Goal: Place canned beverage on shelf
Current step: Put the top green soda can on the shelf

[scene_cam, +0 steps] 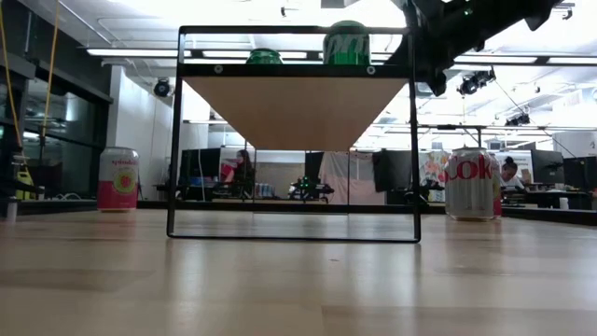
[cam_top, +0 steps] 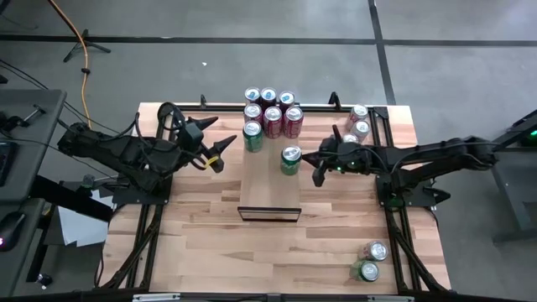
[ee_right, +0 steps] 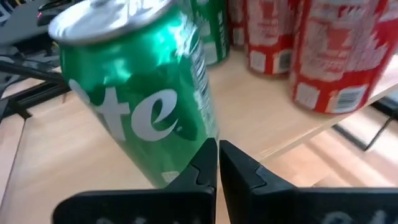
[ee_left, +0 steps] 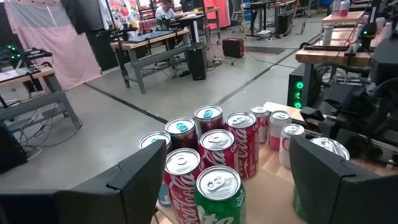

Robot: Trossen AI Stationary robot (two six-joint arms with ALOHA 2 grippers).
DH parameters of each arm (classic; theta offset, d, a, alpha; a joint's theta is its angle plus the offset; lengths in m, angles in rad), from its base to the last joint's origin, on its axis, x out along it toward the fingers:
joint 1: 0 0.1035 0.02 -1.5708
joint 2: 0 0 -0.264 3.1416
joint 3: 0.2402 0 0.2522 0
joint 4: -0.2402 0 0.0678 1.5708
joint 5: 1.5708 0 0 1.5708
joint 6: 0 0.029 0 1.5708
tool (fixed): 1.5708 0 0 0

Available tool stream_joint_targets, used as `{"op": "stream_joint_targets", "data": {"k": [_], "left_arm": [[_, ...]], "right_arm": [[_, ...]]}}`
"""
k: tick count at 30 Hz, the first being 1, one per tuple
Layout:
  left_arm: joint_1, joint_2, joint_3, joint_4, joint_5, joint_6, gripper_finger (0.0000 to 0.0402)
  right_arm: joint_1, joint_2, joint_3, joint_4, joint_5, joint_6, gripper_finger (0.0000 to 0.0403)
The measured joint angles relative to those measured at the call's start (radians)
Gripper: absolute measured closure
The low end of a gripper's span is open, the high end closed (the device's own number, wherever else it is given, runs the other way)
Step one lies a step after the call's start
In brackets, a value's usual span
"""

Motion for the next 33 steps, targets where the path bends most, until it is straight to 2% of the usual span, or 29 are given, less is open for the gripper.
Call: {"op": "stream_joint_targets", "data": {"k": [8, 15, 23, 30, 33], "left_arm": [[0.005, 0.0, 0.0, -0.002, 0.0, 0.0, 0.0131], [0.005, 0.0, 0.0, -0.003, 0.001, 0.012, 0.0131], [0.005, 0.0, 0.0, -0.003, 0.0, 0.043, 0.0131], [0.005, 0.0, 0.0, -0.017, 0.002, 0.068, 0.0131], [0.005, 0.0, 0.0, -0.069, 0.011, 0.006, 0.0131]], "right_arm": [[0.055, 0.026, 0.0, 0.042, -0.014, 0.039, 0.0402], [0.08, 0.03, 0.0, 0.082, 0.016, 0.07, 0.0403], [0.08, 0.112, 0.005, 0.206, -0.027, 0.105, 0.0403], [0.087, 0.228, 0.125, 0.197, -0.053, 0.034, 0.0403], [0.089, 0.278, 0.19, 0.151, -0.061, -0.001, 0.0403]]}}
